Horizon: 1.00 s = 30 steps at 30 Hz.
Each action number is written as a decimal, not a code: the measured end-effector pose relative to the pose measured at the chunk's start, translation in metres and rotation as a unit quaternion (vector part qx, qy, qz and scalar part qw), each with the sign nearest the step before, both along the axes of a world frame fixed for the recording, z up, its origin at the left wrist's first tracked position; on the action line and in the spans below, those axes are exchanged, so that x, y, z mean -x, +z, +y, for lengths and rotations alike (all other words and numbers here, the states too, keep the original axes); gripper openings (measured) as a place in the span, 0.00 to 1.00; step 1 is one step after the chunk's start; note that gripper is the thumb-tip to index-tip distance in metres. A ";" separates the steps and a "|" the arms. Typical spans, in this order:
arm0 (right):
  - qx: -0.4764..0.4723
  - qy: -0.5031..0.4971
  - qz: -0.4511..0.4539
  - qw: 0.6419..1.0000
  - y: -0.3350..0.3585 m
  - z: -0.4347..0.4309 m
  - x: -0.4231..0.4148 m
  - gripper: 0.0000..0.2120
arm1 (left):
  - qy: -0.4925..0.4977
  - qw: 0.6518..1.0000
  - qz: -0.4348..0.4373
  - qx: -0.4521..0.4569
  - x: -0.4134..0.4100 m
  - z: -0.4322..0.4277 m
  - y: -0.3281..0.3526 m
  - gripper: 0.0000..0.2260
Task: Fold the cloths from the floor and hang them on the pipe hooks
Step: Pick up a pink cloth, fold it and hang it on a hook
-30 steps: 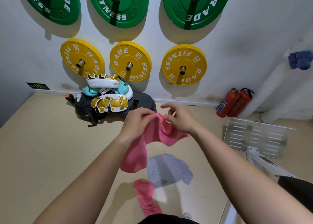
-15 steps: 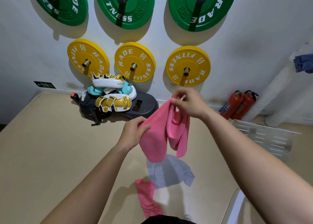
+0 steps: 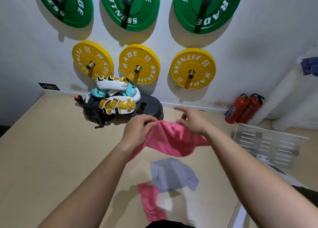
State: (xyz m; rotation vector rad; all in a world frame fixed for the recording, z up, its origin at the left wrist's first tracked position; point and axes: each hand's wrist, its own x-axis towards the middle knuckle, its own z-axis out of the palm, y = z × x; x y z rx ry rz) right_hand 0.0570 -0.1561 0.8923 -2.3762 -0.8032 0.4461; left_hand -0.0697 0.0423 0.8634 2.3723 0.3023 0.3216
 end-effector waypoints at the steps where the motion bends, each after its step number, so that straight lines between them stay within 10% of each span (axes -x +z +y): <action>1: -0.004 0.022 0.021 1.000 -0.002 0.008 0.010 0.21 | -0.006 1.000 0.002 0.000 -0.002 -0.003 0.001 0.05; 4: -0.018 0.052 0.072 0.996 -0.012 0.028 0.033 0.04 | -0.007 1.000 0.001 0.006 -0.002 -0.009 0.003 0.05; 15: -0.091 0.058 0.016 0.994 0.003 0.029 0.023 0.06 | 0.064 0.994 0.063 -0.065 0.021 0.017 -0.030 0.06; 30: -0.096 -0.055 0.034 0.993 -0.031 -0.021 -0.016 0.05 | 0.089 0.981 0.022 0.172 0.031 0.037 -0.008 0.04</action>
